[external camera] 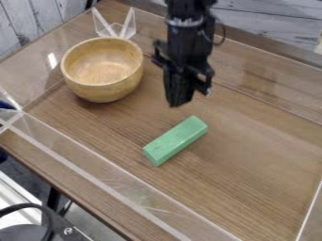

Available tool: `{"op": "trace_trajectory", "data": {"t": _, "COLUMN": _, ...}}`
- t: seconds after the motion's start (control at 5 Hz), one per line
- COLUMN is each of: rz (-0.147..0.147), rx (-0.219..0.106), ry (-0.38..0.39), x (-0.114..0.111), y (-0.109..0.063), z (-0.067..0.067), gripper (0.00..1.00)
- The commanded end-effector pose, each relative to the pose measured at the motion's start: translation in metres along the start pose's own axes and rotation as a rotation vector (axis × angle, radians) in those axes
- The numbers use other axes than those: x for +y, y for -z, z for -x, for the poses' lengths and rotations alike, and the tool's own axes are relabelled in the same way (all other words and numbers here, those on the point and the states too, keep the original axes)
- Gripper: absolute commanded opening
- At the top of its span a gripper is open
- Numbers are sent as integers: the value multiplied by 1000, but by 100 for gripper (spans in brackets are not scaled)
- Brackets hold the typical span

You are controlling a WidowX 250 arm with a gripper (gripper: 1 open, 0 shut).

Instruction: Put the green block in the brown bowl

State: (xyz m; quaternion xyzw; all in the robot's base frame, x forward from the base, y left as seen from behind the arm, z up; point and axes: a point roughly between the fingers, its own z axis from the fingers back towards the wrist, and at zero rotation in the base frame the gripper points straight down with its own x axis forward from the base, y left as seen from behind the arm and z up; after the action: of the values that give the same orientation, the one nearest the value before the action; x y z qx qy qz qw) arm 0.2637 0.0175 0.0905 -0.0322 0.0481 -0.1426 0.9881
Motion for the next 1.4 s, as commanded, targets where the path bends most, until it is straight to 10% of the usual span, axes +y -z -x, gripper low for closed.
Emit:
{"op": "trace_trajectory", "data": {"t": 0.0, "rz": -34, "rx": -72, "ry": 69, "x": -1, "y": -6, "z": -6, "gripper": 100}}
{"op": "trace_trajectory", "data": {"t": 1.0, "rz": -36, "rx": -42, "ry": 206, "x": -5, "y": 52, "z": -6, "gripper": 100}}
{"op": "trace_trajectory", "data": {"t": 1.2, "rz": -34, "rx": -33, "ry": 204, "x": -4, "y": 59, "z": -7, "gripper": 0}}
